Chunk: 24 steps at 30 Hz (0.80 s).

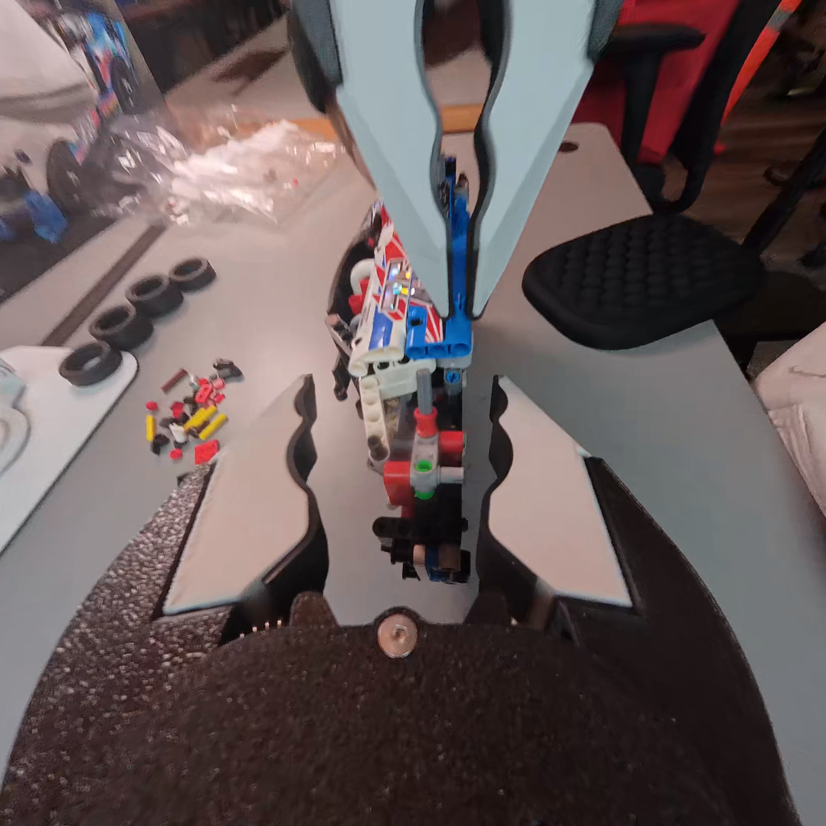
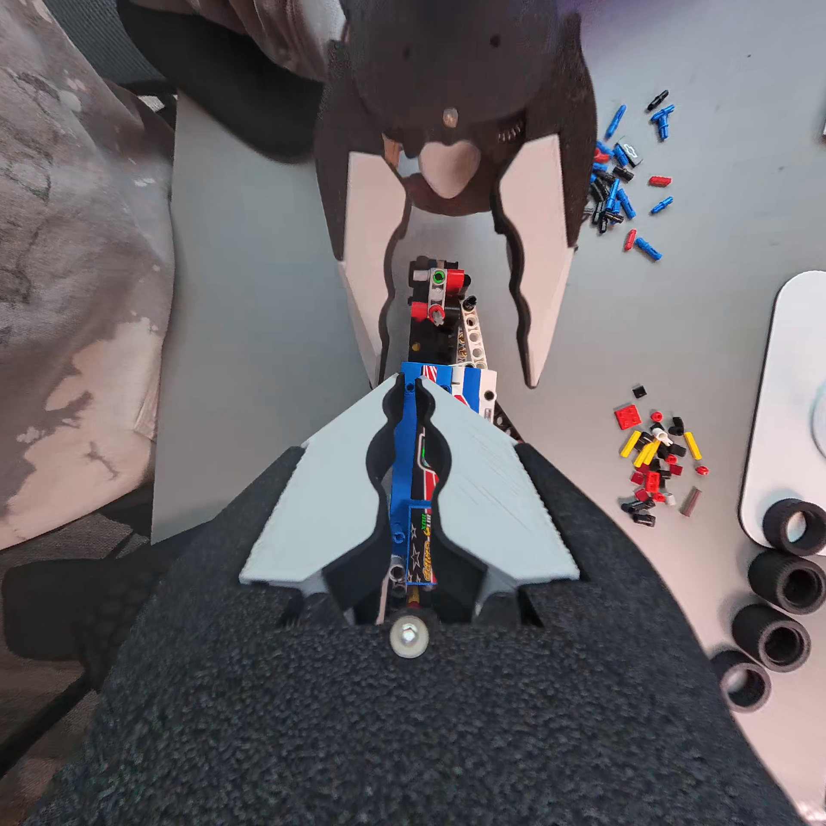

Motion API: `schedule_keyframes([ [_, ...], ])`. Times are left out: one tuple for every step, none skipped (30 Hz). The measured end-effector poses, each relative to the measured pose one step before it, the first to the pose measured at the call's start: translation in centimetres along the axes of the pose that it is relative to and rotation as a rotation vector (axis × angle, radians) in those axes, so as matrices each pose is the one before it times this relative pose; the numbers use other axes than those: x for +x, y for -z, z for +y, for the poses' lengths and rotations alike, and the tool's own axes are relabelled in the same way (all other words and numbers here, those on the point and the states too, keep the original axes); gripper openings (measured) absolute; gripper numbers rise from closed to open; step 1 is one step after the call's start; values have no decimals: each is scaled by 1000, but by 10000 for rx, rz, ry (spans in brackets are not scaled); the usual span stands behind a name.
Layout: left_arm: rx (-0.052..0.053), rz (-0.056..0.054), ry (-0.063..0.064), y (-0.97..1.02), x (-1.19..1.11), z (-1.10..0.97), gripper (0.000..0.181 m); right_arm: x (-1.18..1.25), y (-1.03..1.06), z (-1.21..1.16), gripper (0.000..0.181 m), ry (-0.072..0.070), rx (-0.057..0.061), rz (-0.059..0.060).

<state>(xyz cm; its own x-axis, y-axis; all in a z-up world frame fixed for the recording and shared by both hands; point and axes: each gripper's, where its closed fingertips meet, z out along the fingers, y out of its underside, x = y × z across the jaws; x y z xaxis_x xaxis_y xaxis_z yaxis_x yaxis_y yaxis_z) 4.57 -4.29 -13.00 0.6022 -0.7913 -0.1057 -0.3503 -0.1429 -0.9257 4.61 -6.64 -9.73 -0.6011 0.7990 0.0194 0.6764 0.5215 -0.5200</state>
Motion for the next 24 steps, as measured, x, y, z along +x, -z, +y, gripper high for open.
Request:
schedule_keyframes([
  [437, -25, -291, 404, 189, -1011, 71, -100, -10, -13, 4, -49, 58, -34],
  [262, 16, -298, 141, 277, -647, 65, -79, -22, -7, 4, 14, 24, 1],
  [99, 71, -319, -46, 385, -295, 53, -54, 5, 8, 4, 36, -10, 20],
  [22, -28, -351, -130, 263, -75, 47, -191, -35, 4, 4, 53, -33, -64],
  [-13, -206, -397, -74, -26, 0, 43, -141, -35, 0, 4, 49, -16, -14],
  [-11, -82, -407, 9, 131, -27, 42, -89, -4, -9, 4, 35, -5, 17],
  [-64, -119, -396, 19, 82, -17, 41, -57, -5, 0, 4, 2, 28, 26],
  [-64, -102, -449, 26, 142, -36, 40, -140, -3, -6, 4, -18, 65, -38],
  [-29, -44, -426, 36, 230, -74, 40, -265, -1, -14, 4, 13, 90, -115],
  [-36, -28, -324, 35, 202, -32, 40, -162, -34, -6, 4, 71, 75, -16],
  [-59, -80, -262, 18, 105, -27, 39, -12, -24, -3, 3, 118, 40, 97],
  [-52, -98, -265, 17, 75, -48, 38, -26, 25, -22, 3, 97, 36, 81],
  [-65, -111, -315, 22, 70, -40, 36, 80, 16, 2, 3, 27, 41, 114],
  [-80, -137, -391, -30, 81, -44, 32, 224, 2, 36, 3, -19, 50, 178],
  [-67, -157, -464, -76, 131, -48, 27, -22, 18, 42, 3, -48, 68, -24],
  [-69, -132, -352, -110, 129, -54, 27, -139, 0, 67, 3, -68, 62, -87],
  [-33, -55, -109, -68, 117, -90, 27, -119, 19, 68, 3, 0, 24, -62],
  [-24, -61, 50, -67, 3, -18, 26, 24, 45, 26, 3, -2, 46, 48],
  [55, 17, 138, -50, 3, -19, 26, 28, 40, 44, 2, -111, 92, 7],
  [68, 45, 102, -28, 15, -39, 26, -25, 53, 40, 2, -150, 101, -66],
  [16, -9, 10, -43, 13, -23, 26, -16, 24, 43, 2, -38, 59, -42],
  [5, -12, 14, -47, 42, -38, 26, -43, 36, 35, 2, 14, 31, -48],
  [19, 4, 60, -18, 23, -22, 26, -6, 19, -3, 2, -25, 65, -23],
  [39, 24, 74, 16, 13, -6, 26, 4, 4, -38, 2, -64, 94, -28],
])
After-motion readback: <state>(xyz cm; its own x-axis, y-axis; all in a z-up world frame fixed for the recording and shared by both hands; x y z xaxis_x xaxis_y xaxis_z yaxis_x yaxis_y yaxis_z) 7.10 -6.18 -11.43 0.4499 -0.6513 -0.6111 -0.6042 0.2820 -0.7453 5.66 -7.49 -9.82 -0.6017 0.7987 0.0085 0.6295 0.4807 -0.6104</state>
